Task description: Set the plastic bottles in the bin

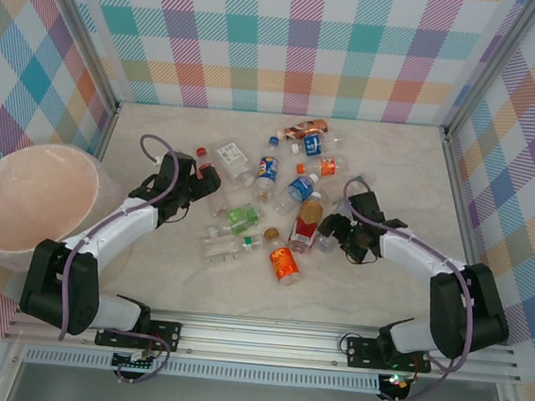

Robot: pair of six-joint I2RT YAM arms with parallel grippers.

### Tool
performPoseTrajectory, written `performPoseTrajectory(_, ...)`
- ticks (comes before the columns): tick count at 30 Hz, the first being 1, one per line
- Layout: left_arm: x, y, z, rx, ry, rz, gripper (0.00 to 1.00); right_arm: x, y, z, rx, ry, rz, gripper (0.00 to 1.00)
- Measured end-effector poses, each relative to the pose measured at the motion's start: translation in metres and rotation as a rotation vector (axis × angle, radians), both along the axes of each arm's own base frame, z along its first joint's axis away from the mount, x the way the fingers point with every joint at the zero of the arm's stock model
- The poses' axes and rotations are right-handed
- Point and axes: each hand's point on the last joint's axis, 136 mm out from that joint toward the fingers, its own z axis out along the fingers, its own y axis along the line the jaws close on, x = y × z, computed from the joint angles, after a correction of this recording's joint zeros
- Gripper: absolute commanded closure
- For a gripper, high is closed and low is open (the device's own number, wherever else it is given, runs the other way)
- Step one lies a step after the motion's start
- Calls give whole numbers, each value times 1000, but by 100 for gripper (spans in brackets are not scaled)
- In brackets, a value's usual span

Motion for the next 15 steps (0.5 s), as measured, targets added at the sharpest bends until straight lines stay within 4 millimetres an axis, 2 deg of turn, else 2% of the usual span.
performPoseTrajectory(3,0,-2,0,-7,3,-8,0,-2,0,-9,-20,26,3,18)
performPoseTrajectory(8,-4,-4,-2,-13,26,-21,0,-2,-13,-15,-93,27,-17,24)
performPoseTrajectory(15,-8,-7,-4,-23,48,-37,0,-1,-20,-23,-177,33,59,31)
